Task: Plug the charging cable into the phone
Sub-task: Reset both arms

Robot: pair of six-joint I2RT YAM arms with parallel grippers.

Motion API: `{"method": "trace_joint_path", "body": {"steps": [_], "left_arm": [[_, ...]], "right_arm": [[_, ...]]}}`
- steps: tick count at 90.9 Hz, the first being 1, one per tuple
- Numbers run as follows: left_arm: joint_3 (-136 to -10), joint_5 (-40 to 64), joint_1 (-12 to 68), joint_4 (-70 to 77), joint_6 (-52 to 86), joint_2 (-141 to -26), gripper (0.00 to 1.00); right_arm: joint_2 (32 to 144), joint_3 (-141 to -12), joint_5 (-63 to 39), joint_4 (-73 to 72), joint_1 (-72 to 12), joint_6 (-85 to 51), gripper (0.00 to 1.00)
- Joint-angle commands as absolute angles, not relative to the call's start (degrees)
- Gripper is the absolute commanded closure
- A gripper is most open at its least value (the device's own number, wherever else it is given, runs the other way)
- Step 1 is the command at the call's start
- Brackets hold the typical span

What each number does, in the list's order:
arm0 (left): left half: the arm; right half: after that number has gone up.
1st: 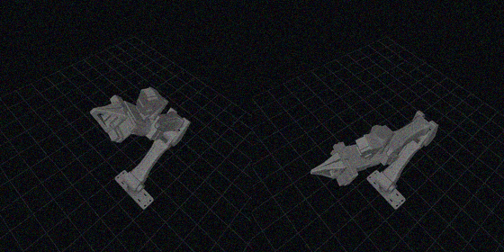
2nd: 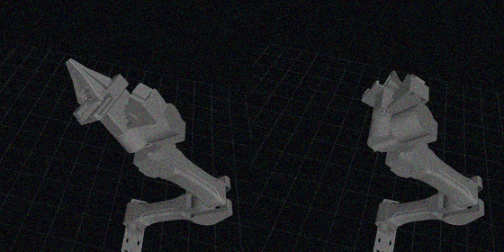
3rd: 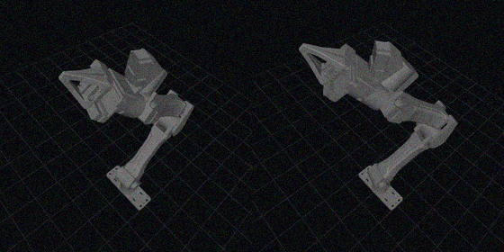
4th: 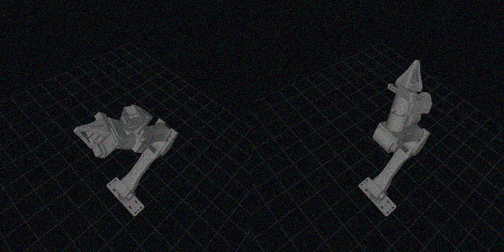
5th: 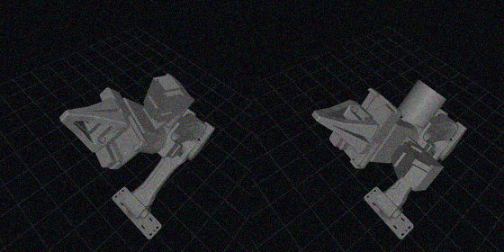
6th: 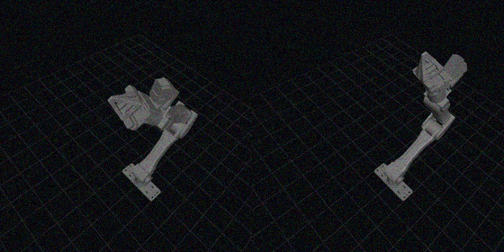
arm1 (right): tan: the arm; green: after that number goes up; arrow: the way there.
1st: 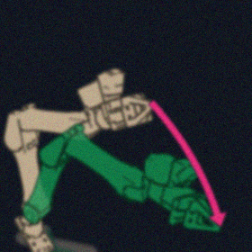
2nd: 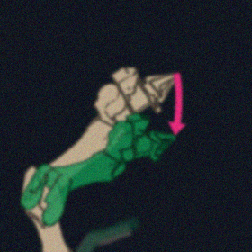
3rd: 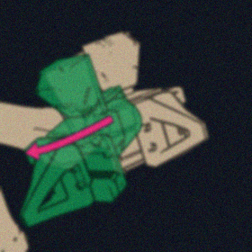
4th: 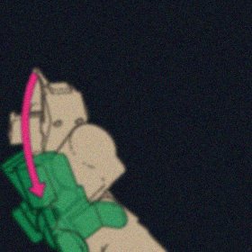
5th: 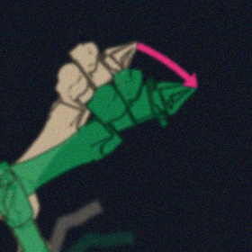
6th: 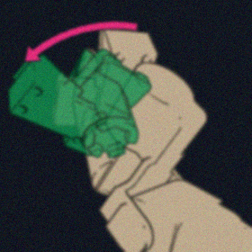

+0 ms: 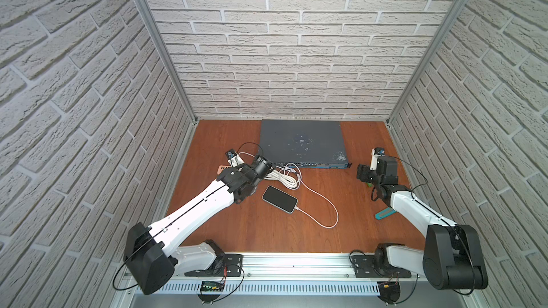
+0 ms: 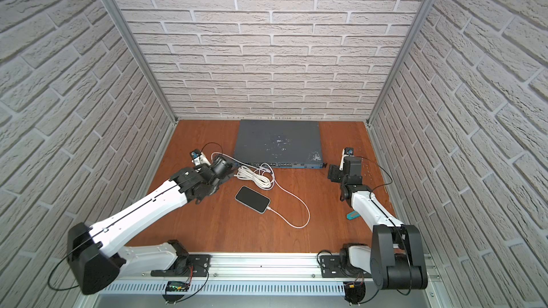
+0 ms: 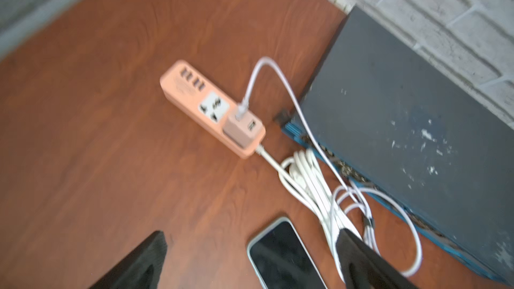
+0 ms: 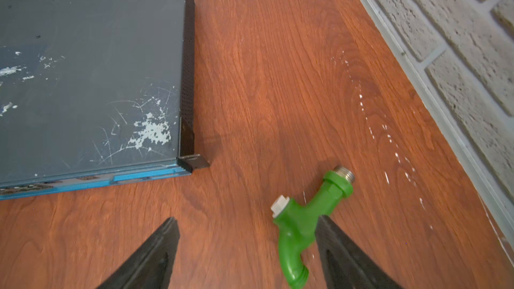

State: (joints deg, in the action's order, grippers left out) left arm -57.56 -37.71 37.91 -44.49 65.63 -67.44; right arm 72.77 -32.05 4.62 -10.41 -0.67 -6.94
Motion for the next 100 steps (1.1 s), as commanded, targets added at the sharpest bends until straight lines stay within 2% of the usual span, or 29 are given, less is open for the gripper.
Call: {"method": "trace_joint_path", "body": {"steps": [1, 8, 27, 30, 34, 42, 43, 44, 45, 47, 49, 72, 85, 100], "left_arm": [[-50.27, -54.93, 36.37, -32.48, 50.11, -63.0, 0.02], [-44.49, -57.2, 33.17, -25.21, 43.25, -59.56, 0.03], [-32.63, -51.78, 19.34, -14.26, 33.0, -52.1, 0.03], [-30.72, -49.78, 16.56, -11.78, 32.76, -51.41, 0.03], [-28.14, -46.41, 12.99, -8.14, 30.96, -50.82, 0.03], [-25.29, -41.32, 7.58, -0.85, 28.24, -52.13, 0.02], [-25.26, -40.26, 6.86, -0.07, 27.79, -52.61, 0.03], [-25.24, -39.64, 6.02, 0.8, 27.25, -53.11, 0.03], [-25.28, -39.29, 5.39, 1.23, 26.77, -53.67, 0.03], [-25.63, -38.78, 4.44, 2.46, 25.85, -54.73, 0.03], [-26.05, -38.48, 3.62, 3.58, 24.55, -56.35, 0.03], [-27.06, -31.06, 0.8, 26.09, 12.11, -78.31, 0.05], [-28.78, -21.98, 1.8, 36.24, 1.42, -84.93, 0.06], [-27.2, -16.28, 0.64, 40.07, 1.07, -86.39, 0.04]], "right_arm": [[76.52, -30.72, 2.66, -25.16, -0.09, -5.19, 0.2], [79.51, -27.76, 1.49, -32.62, -0.04, -5.37, 0.21], [89.21, -19.69, -2.74, -57.41, -0.26, -2.89, 0.21], [89.45, -20.16, -4.18, -57.16, -0.26, -2.27, 0.21], [87.47, -21.7, -4.03, -49.97, -0.35, -1.45, 0.21], [88.89, -22.13, -4.66, -52.08, -0.64, -1.26, 0.2], [88.7, -22.45, -4.44, -51.26, -0.63, -1.25, 0.18], [88.21, -23.0, -4.15, -49.93, -0.67, -1.28, 0.09], [87.87, -23.45, -3.79, -48.3, -0.68, -1.39, 0.04], [87.95, -23.79, -3.32, -47.72, -0.7, -1.75, 0.0], [88.48, -23.72, -3.2, -48.4, -0.59, -1.95, 0.01], [88.13, -23.78, -2.81, -47.55, -0.6, -2.03, 0.01], [88.2, -23.82, -2.81, -47.55, -0.59, -2.03, 0.01], [88.24, -23.93, -2.81, -47.5, -0.56, -2.02, 0.01]]}}
